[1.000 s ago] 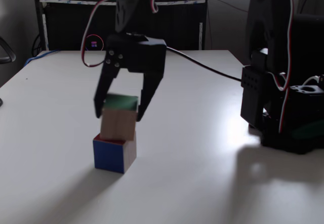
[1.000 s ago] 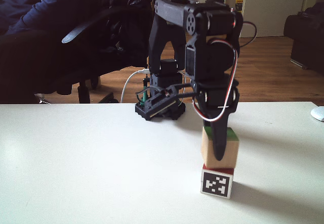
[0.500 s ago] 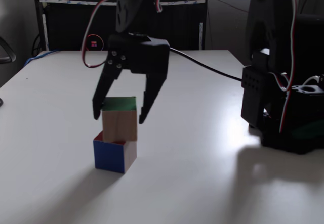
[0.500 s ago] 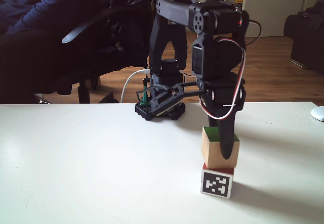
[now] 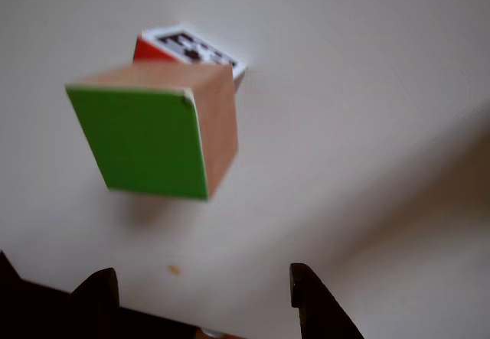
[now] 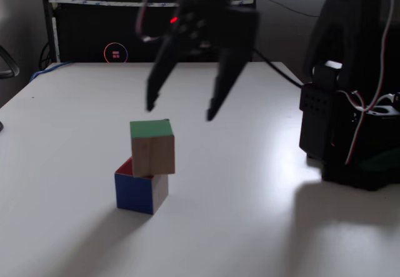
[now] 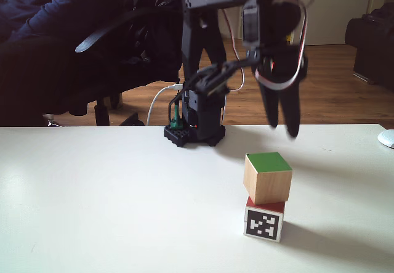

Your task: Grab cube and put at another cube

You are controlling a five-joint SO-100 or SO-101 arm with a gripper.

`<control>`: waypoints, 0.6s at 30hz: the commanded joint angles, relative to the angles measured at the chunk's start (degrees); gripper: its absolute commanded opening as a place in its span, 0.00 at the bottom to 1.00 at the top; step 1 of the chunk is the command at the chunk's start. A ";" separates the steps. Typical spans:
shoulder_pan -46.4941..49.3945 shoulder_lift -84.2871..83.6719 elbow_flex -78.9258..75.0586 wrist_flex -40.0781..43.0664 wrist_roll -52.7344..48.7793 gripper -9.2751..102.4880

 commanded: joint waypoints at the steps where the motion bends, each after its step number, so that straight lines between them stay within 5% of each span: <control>1: -2.11 5.01 1.41 2.20 0.79 0.40; 11: 0.70 25.49 20.39 -1.49 -4.13 0.39; 18: 13.54 41.57 35.51 -13.01 -17.40 0.35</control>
